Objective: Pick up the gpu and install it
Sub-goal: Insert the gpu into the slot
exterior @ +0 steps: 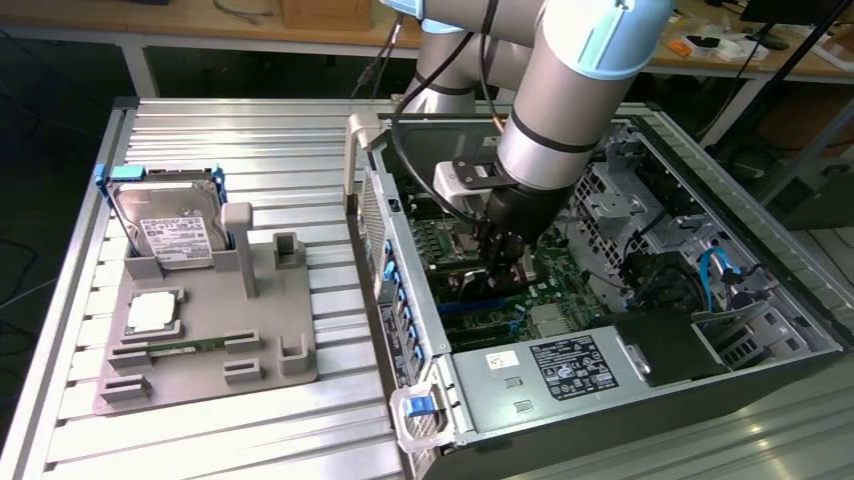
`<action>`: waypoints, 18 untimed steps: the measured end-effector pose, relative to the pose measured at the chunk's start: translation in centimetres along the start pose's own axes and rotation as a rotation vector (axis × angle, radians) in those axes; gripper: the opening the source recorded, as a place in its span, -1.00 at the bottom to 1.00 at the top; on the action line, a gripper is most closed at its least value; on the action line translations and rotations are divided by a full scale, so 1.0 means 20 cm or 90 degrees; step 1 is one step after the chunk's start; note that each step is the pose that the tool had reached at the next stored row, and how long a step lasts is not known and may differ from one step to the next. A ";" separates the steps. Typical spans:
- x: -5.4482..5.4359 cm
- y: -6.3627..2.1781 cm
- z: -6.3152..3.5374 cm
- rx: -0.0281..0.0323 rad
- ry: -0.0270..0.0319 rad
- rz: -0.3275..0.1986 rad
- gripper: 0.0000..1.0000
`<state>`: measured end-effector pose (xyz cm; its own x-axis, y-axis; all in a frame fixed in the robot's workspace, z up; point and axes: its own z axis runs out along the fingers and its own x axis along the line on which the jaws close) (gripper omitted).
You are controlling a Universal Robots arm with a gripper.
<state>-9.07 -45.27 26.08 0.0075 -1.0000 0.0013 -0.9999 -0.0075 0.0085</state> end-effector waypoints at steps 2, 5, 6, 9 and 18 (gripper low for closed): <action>0.00 0.000 0.003 0.0000 0.0000 0.000 -0.46; 0.00 0.001 0.007 0.0000 0.0000 0.000 -0.46; 0.00 0.001 0.008 0.0000 0.0000 0.000 -0.46; 0.00 0.002 0.013 0.0000 0.0000 0.000 -0.46; 0.00 0.004 0.024 -0.0001 0.0002 0.000 -0.46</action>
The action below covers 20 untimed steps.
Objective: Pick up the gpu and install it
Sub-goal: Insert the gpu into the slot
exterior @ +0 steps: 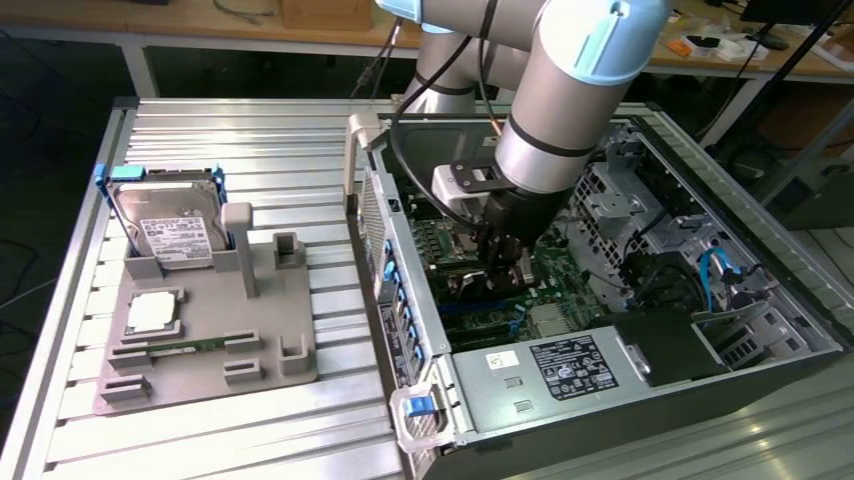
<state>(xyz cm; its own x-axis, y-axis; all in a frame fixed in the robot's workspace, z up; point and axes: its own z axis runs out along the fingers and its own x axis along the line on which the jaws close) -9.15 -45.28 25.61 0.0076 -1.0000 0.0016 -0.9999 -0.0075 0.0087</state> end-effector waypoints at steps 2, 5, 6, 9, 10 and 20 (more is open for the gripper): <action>0.00 0.000 0.001 0.0001 -0.0001 0.000 -0.46; 0.00 0.000 0.001 0.0001 -0.0002 0.000 -0.46; 0.00 0.000 0.001 0.0001 -0.0002 0.000 -0.46; 0.00 0.000 -0.003 0.0004 -0.0006 0.000 -0.46; 0.00 0.001 -0.010 0.0003 -0.0004 0.000 -0.46; 0.01 0.003 -0.014 0.0001 -0.0002 0.000 -0.46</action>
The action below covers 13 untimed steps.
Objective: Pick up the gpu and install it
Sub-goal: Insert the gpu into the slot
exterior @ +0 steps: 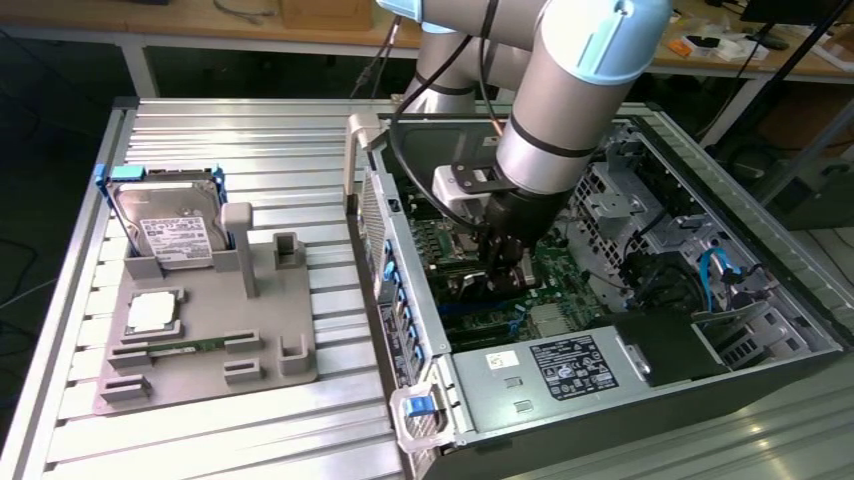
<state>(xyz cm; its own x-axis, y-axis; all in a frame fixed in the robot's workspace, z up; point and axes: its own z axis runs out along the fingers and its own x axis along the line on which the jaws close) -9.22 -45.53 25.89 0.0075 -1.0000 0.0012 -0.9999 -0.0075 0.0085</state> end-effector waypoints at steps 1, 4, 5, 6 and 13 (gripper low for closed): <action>0.00 0.000 0.000 0.0000 0.0000 0.000 -0.46; 0.00 0.000 0.000 0.0000 0.0000 0.000 -0.46; 0.00 0.000 0.000 0.0000 0.0001 0.000 -0.46; 0.00 0.000 0.000 0.0000 0.0000 0.000 -0.46; 0.00 0.000 0.008 0.0000 0.0001 0.000 -0.46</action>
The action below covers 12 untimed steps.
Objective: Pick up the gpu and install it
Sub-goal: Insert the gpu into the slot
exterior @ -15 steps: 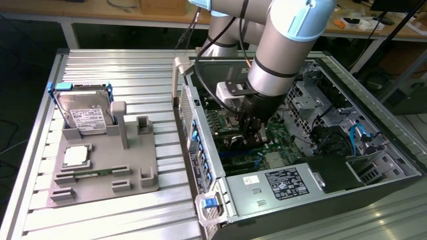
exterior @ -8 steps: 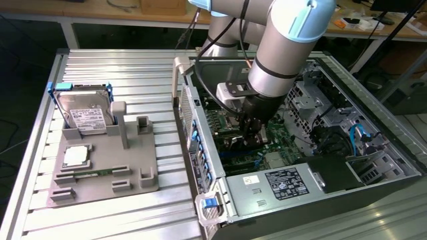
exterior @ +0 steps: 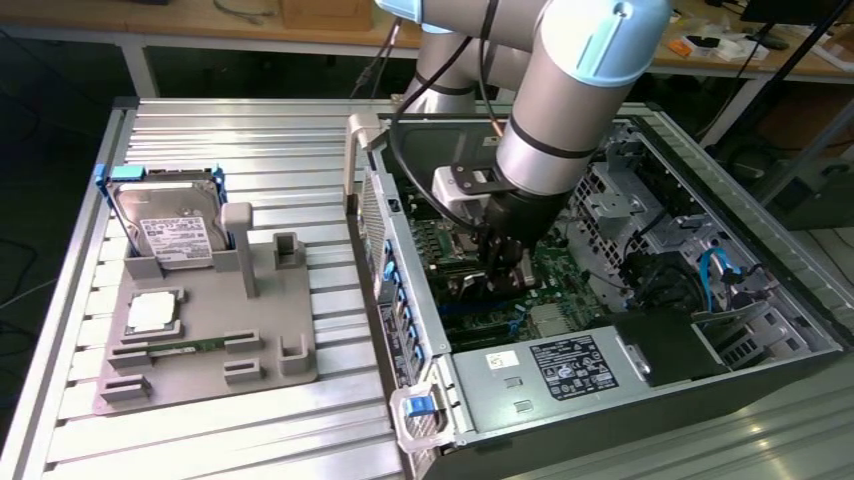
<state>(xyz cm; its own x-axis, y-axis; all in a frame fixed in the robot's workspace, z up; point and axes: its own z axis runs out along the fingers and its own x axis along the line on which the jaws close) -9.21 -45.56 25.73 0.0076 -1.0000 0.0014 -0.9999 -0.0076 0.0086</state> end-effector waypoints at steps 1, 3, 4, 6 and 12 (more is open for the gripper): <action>0.00 0.000 0.003 0.0000 -0.0001 0.000 -0.46; 0.00 0.000 0.008 0.0000 -0.0001 0.000 -0.46; 0.00 0.000 0.010 0.0000 0.0000 0.000 -0.46; 0.00 0.000 0.012 0.0000 0.0000 0.000 -0.46; 0.00 0.000 0.018 0.0000 0.0000 0.000 -0.46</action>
<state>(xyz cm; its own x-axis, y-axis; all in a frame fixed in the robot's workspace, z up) -9.21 -45.56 25.38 0.0075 -1.0000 0.0013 -0.9999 -0.0075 0.0086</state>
